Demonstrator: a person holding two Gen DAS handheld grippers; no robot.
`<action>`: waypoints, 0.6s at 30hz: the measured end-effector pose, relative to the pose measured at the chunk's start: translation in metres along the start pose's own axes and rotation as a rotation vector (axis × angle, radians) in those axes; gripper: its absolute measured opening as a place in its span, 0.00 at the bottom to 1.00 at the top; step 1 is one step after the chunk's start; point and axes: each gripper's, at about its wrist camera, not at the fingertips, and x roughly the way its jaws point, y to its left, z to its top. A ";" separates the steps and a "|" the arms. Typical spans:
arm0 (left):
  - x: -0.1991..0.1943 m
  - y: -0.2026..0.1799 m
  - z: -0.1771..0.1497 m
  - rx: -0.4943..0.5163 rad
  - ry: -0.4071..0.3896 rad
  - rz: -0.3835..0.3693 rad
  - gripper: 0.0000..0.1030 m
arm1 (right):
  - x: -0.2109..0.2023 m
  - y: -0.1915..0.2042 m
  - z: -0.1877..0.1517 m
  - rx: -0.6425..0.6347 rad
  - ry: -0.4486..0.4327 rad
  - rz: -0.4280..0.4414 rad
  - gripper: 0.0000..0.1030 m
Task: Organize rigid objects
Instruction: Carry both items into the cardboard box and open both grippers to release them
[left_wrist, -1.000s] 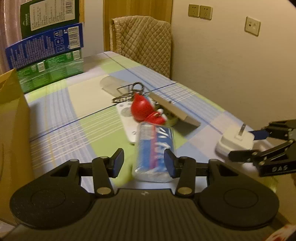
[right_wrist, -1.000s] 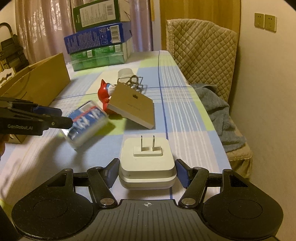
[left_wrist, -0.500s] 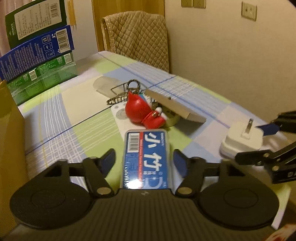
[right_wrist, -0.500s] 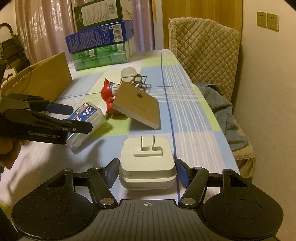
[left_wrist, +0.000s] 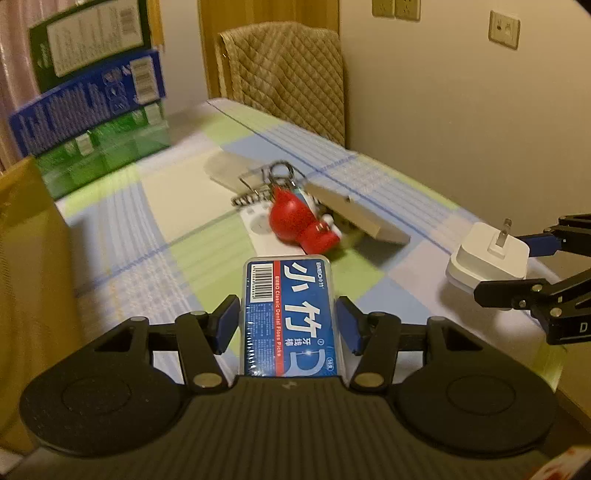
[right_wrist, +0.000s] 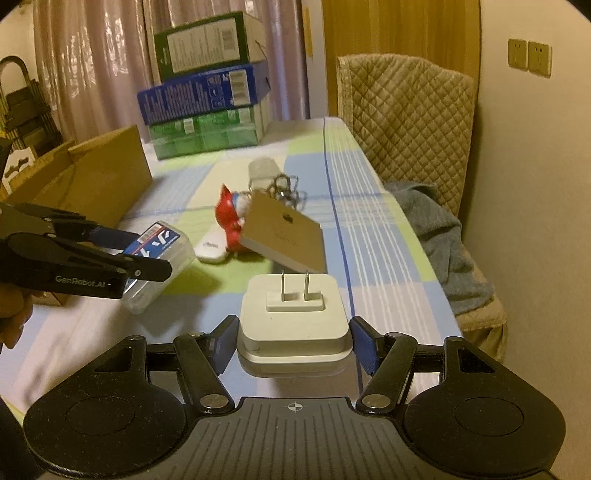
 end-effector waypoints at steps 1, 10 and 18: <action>-0.007 0.002 0.003 -0.005 -0.011 0.004 0.51 | -0.003 0.002 0.003 -0.002 -0.009 0.003 0.60; -0.093 0.052 0.035 -0.055 -0.107 0.083 0.51 | -0.026 0.051 0.058 -0.047 -0.088 0.096 0.60; -0.167 0.138 0.025 -0.110 -0.096 0.245 0.51 | -0.022 0.143 0.124 -0.160 -0.096 0.290 0.60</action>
